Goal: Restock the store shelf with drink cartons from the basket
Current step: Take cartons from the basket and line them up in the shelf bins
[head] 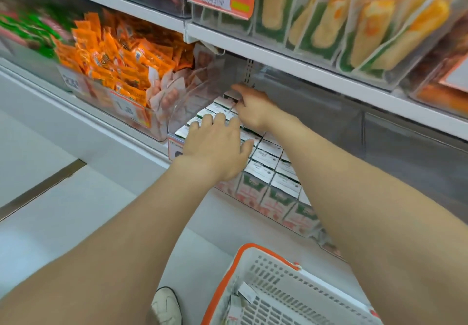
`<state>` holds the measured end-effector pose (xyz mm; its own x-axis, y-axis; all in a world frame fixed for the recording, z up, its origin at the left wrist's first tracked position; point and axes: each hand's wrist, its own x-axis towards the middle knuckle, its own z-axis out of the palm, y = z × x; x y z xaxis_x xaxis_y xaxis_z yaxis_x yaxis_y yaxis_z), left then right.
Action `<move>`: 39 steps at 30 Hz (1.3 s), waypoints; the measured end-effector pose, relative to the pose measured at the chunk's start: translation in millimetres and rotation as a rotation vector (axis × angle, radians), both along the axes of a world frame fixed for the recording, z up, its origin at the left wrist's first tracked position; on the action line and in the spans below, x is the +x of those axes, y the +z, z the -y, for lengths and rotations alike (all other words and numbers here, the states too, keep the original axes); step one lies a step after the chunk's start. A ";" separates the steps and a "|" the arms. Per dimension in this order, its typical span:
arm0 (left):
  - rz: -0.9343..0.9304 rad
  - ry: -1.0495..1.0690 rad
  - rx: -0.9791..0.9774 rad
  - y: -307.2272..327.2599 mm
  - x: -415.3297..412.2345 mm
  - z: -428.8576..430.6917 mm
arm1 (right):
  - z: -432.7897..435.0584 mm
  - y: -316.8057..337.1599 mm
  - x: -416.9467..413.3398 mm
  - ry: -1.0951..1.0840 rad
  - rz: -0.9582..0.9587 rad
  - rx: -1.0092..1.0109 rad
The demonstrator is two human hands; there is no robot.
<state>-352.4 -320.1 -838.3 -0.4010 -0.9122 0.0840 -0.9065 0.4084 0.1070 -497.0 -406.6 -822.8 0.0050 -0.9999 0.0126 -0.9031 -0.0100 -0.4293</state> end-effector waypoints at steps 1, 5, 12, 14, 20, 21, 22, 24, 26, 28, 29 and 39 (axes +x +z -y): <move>0.001 0.011 -0.020 2.2 -1.7 -5.2 | -11.0 1.6 1.3 -0.032 0.034 -0.047; -0.137 0.030 -0.085 19.6 -3.9 -34.8 | -81.1 8.0 9.6 -0.112 0.107 -0.314; -0.110 -0.320 0.270 16.3 -17.7 -128.9 | -263.0 -13.6 1.2 -0.133 0.059 -0.578; 0.045 -0.453 0.433 -2.0 -28.2 -150.4 | -306.4 -41.0 -12.5 -0.162 0.057 -0.501; 0.389 -0.566 0.714 -96.8 -69.7 -190.3 | -384.9 -138.0 -79.7 -0.055 0.127 0.317; 0.447 -0.580 0.733 -115.2 -76.8 -196.6 | -395.3 -149.8 -89.5 -0.011 0.143 0.465; 0.501 -0.584 0.749 -134.9 -81.4 -201.4 | -405.9 -163.1 -98.2 0.016 0.159 0.582; 0.565 -0.585 0.764 -171.4 -87.3 -209.8 | -426.2 -196.0 -113.3 0.037 0.142 0.714; 0.618 -0.575 0.758 -201.6 -89.5 -216.9 | -444.5 -231.8 -125.1 0.050 0.106 0.802; 0.663 -0.544 0.731 -226.4 -87.6 -220.8 | -460.9 -264.1 -133.8 0.070 0.046 0.904; 0.695 -0.518 0.707 -239.2 -85.5 -221.3 | -467.2 -277.1 -136.6 0.089 -0.005 0.946; 0.803 -0.306 0.343 -339.4 -66.7 -229.8 | -504.7 -362.0 -137.0 0.340 -0.434 1.036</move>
